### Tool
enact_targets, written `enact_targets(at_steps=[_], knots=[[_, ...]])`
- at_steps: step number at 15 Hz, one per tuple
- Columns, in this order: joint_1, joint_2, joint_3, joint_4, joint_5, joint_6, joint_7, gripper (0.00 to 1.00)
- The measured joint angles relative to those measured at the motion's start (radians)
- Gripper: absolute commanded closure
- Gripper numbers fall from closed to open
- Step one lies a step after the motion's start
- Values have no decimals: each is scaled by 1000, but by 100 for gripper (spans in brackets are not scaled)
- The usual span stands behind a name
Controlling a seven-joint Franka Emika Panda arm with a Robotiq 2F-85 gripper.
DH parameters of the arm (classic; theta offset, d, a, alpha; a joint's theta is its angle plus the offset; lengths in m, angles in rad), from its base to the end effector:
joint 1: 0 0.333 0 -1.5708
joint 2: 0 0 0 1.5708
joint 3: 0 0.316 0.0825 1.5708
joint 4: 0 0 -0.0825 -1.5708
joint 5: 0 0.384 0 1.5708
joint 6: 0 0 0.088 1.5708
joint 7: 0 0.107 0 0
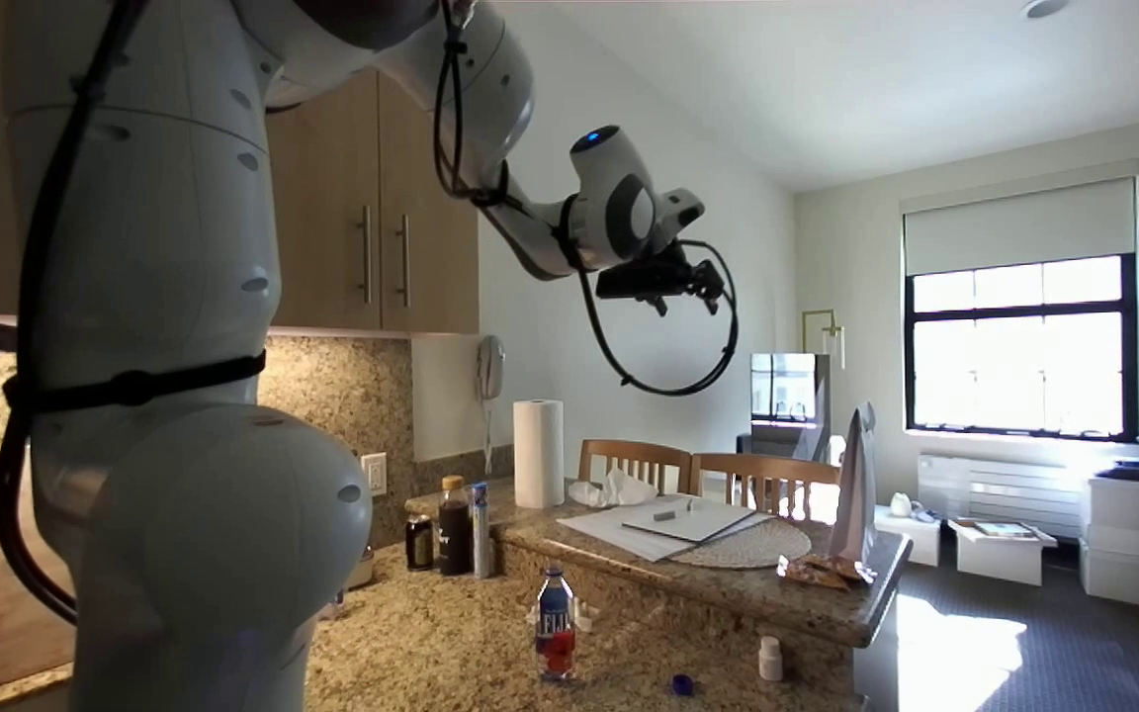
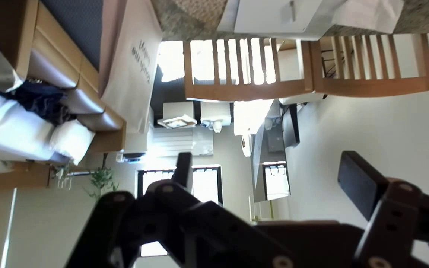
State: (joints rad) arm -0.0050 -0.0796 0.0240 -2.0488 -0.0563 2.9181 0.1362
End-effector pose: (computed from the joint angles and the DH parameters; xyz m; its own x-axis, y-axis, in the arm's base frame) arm 0.5811 0.0150 0.5907 0.5810 -0.0687 0.8110 -0.0385 -0.9976 -0.0569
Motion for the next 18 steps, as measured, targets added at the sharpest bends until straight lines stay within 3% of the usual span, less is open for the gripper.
enact_targets(at_steps=[4,9,11,14,18], knots=[[17,95,-93,171,141,-40,-269,0],[19,131,-95,216,136,-64,-277,0],[19,141,-87,165,85,-67,-254,0],[34,125,-81,-9,3,-56,-225,0],[69,57,-16,-248,14,-5,-232,0]])
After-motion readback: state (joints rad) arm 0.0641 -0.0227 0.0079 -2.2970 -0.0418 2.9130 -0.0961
